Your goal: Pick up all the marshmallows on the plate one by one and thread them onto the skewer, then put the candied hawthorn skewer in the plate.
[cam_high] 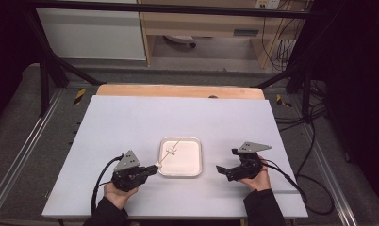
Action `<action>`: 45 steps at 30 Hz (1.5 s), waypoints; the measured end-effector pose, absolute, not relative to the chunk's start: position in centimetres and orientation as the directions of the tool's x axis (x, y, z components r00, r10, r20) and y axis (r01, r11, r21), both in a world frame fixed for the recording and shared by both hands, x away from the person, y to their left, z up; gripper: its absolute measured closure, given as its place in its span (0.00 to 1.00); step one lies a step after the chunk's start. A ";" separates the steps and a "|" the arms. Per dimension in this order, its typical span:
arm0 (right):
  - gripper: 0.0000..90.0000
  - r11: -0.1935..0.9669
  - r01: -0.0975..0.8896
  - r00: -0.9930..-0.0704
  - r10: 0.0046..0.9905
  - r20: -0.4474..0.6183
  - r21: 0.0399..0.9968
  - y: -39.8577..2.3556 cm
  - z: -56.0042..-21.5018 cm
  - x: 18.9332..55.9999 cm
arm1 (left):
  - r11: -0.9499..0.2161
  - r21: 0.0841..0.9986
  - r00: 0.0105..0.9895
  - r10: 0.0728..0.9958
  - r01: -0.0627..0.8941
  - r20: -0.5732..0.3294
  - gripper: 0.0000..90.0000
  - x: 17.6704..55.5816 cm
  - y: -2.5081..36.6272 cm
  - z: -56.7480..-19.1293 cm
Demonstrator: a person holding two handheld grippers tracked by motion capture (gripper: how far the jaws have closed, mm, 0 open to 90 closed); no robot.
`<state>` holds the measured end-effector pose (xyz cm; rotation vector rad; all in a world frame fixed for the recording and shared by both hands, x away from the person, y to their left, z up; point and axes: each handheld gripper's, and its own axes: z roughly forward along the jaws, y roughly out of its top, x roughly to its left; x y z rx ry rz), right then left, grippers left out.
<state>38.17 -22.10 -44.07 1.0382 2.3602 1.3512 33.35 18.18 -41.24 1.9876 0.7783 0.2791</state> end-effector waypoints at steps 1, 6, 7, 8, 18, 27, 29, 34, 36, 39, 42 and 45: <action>0.01 0.329 0.465 -0.721 0.679 0.136 0.822 -22.4 -44.1 38.0 | -0.350 0.842 0.770 0.627 0.410 -0.115 0.98 33.5 18.1 -41.1; 0.01 0.324 0.462 -0.713 0.689 0.128 0.825 -23.4 -44.4 37.5 | -0.368 0.828 0.765 0.634 0.423 -0.109 0.98 34.2 17.7 -40.7; 0.01 0.324 0.463 -0.710 0.692 0.127 0.825 -23.6 -44.4 37.4 | -0.369 0.826 0.764 0.636 0.425 -0.109 0.98 34.4 17.5 -40.6; 0.01 0.325 0.463 -0.709 0.694 0.125 0.824 -23.7 -44.5 37.3 | -0.372 0.824 0.764 0.636 0.428 -0.110 0.98 34.6 17.4 -40.5; 0.00 0.336 0.464 -0.701 0.705 0.108 0.820 -24.9 -44.8 36.6 | -0.414 0.780 0.750 0.653 0.469 -0.105 0.98 36.3 15.8 -40.6; 0.00 0.326 0.466 -0.692 0.714 0.108 0.822 -25.5 -44.7 36.3 | -0.445 0.741 0.731 0.677 0.502 -0.089 0.98 37.8 13.7 -41.0; 0.00 0.329 0.463 -0.694 0.712 0.106 0.823 -25.5 -44.8 36.3 | -0.454 0.725 0.727 0.680 0.517 -0.092 0.98 38.0 13.2 -41.3; 0.00 0.331 0.468 -0.694 0.712 0.109 0.820 -25.6 -45.0 36.3 | -0.491 0.678 0.723 0.685 0.547 -0.087 0.98 38.3 12.0 -42.1; 0.00 0.330 0.468 -0.694 0.712 0.109 0.820 -25.7 -45.0 36.3 | -0.499 0.661 0.715 0.694 0.561 -0.084 0.98 38.4 11.7 -42.5; 0.00 0.329 0.474 -0.692 0.712 0.115 0.817 -25.6 -45.1 36.3 | -0.510 0.636 0.707 0.702 0.579 -0.082 0.98 38.6 11.4 -42.8; 0.00 0.335 0.477 -0.692 0.713 0.113 0.812 -25.5 -45.2 36.3 | -0.518 0.621 0.704 0.706 0.588 -0.077 0.98 38.6 11.2 -43.0; 0.00 0.339 0.478 -0.693 0.712 0.111 0.810 -25.5 -45.3 36.4 | -0.526 0.607 0.699 0.712 0.595 -0.067 0.98 38.6 11.1 -43.2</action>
